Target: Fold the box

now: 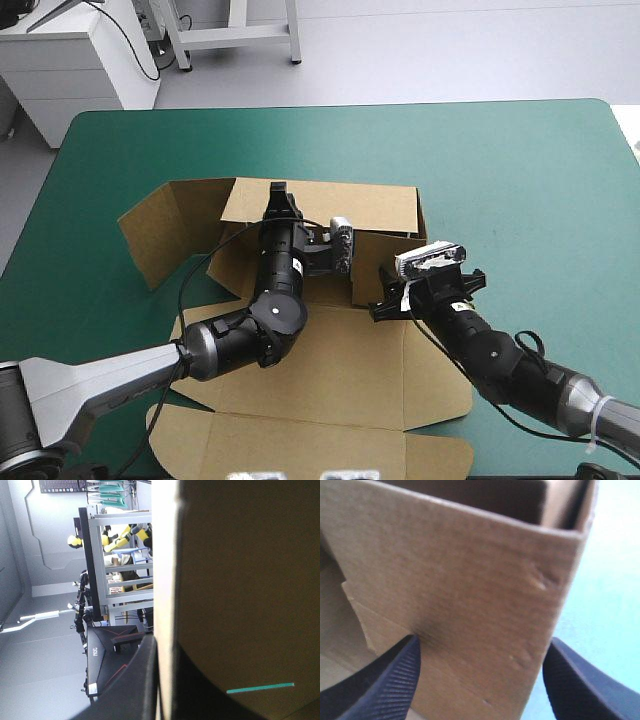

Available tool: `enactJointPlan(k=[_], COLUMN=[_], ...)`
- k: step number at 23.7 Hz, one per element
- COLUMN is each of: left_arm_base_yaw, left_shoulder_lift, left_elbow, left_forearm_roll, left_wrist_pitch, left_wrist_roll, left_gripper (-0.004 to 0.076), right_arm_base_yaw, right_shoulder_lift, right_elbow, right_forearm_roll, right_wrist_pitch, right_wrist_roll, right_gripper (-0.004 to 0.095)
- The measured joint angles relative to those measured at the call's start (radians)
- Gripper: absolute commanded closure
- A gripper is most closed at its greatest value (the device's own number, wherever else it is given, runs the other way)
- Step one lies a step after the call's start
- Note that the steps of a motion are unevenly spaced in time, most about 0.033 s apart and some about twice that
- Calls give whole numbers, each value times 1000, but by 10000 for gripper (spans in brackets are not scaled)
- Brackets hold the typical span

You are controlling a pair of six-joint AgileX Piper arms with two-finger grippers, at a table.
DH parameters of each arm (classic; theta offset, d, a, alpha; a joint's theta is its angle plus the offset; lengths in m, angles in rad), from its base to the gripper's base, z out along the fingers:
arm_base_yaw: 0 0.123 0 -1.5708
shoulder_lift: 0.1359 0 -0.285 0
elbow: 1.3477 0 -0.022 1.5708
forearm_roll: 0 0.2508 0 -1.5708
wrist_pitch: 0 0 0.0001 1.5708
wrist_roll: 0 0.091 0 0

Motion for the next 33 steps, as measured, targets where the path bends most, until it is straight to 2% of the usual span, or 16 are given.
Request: enactJointPlan(k=[3,6,7,8,9,10,11,14,20,22,23,26,28,31,33], left_arm_base_yaw=[0,0,0,0,0,0,0,-1,-3,-3,-3,-3,-3,-3,-4], left_shoulder_lift=[0,0,0,0,0,0,0,0,0,0,0,2,2,3,3], left_elbow=[0,0,0,0,0,0,0,0,-1,-1,-1,-1,-1,-1,-1], left_forearm_roll=[2,2,2,2,2,3,3,3,7,11,14,30,54,85,96], left_wrist_pitch=[-4,-5,-5,-5,-5,-7,-7,-8,-10,-10,-12,-42,-46,-49,-49], left_wrist_roll=[-1,-1,-1,-1,-3,-3,-3,-4,-32,-48,-53,-59,-66,-140,-192], left_gripper=[732,732,732,732,732,732,732,732,714,641,563,405,337,318,318], right_arm_base_yaw=[1,1,1,1,1,1,0,0,0,0,0,0,-9,-62,-128], right_shoulder_lift=[54,109,119,133,142,147,147,147,148,148,148,148,148,141,136], right_elbow=[-8,-49,-58,-70,-76,-78,-78,-79,-83,-84,-84,-84,-84,-89,-95], right_forearm_roll=[-112,-144,-144,-144,-141,-128,-118,-67,-36,-33,-32,-27,-27,-33,-48], right_wrist_pitch=[-52,-103,-109,-112,-120,-139,-147,-188,-200,-200,-201,-199,-186,-110,-22], right_wrist_roll=[132,176,176,179,182,185,185,184,155,149,147,126,110,102,99], right_gripper=[288,314,372,474,684,780,926,928,928,928,928,928,928,928,928])
